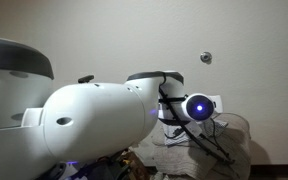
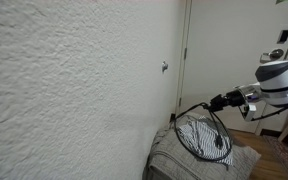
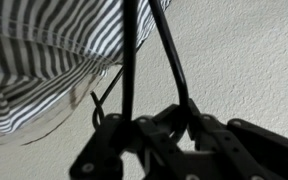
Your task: Untangle the wire
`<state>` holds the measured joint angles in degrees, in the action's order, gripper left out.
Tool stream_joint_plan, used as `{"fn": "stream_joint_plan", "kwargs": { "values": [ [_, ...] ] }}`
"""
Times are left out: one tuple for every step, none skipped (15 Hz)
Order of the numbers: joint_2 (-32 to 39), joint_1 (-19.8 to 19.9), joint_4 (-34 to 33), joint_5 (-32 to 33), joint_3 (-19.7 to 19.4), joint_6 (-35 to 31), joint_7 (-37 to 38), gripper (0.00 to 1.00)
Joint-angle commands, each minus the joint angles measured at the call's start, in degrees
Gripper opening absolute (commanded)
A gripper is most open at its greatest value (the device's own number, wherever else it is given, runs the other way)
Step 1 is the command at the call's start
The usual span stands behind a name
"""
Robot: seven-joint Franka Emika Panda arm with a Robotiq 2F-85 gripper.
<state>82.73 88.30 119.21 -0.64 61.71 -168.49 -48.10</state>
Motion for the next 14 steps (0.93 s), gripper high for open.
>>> {"fn": "stream_joint_plan", "kwargs": {
  "values": [
    [0.87,-1.66,-0.94,2.97,-0.77,-2.45,1.42,0.43],
    [0.04,-2.3,-0.78,3.62,-1.34,-2.97,1.67,0.51],
    [-0.45,-2.58,-0.53,4.35,-1.71,-3.17,1.73,0.58],
    [-1.3,-3.19,-0.32,4.98,-2.27,-3.75,2.08,0.66],
    [-1.27,-3.08,-0.07,5.63,-2.28,-3.53,1.94,0.73],
    [-2.33,-3.64,0.21,6.24,-2.85,-3.62,2.37,0.82],
    [-3.49,-4.4,0.32,6.67,-3.44,-3.52,2.91,0.88],
    [-6.1,-6.02,0.89,7.21,-4.83,-4.68,3.79,0.97],
    [-8.19,-7.14,1.64,7.86,-5.97,-5.67,4.37,1.0],
    [-10.49,-8.47,3.09,8.55,-7.25,-8.75,5.08,1.0],
    [-11.99,-9.07,5.1,9.42,-7.98,-12.39,5.53,1.0],
    [-14.29,-10.19,6.92,10.44,-9.04,-15.32,6.48,1.0],
    [-16.37,-11.48,8.77,11.47,-10.16,-19.41,7.95,1.0],
    [-19.08,-13.04,10.76,12.45,-11.41,-22.93,9.79,1.0]
  ]
}}
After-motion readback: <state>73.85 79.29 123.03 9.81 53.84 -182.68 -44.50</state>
